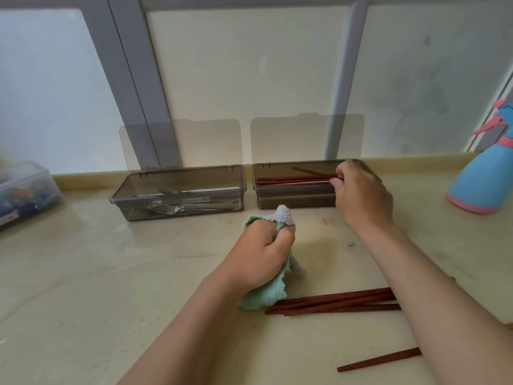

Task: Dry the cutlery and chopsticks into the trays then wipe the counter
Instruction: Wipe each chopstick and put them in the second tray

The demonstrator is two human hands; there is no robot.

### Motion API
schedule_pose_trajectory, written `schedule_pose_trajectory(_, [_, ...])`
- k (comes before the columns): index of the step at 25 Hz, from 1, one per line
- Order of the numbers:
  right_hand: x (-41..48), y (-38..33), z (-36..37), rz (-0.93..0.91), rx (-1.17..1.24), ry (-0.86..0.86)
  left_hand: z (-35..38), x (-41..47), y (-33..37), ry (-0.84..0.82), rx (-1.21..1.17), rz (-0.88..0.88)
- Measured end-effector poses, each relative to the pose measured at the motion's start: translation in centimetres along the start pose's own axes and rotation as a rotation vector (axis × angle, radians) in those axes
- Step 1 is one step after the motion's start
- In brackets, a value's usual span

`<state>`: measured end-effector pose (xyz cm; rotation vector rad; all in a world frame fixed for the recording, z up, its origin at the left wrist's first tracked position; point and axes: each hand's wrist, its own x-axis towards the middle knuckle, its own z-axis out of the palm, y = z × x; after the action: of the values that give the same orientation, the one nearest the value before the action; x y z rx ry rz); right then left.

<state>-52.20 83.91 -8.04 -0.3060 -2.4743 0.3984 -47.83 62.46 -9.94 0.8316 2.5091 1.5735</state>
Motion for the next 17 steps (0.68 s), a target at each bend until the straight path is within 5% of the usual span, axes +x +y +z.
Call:
schedule_pose_trajectory(12, [-0.4, -0.1, -1.6, -0.062, -0.05, -0.245, -0.1, -0.1, 0.2, 0.027, 0.042, -0.009])
schedule_pose_trajectory(17, [-2.2, 0.0, -5.6, -0.265, 0.2, -0.928, -0.6, 0.1, 0.9, 0.18, -0.05, -0.046])
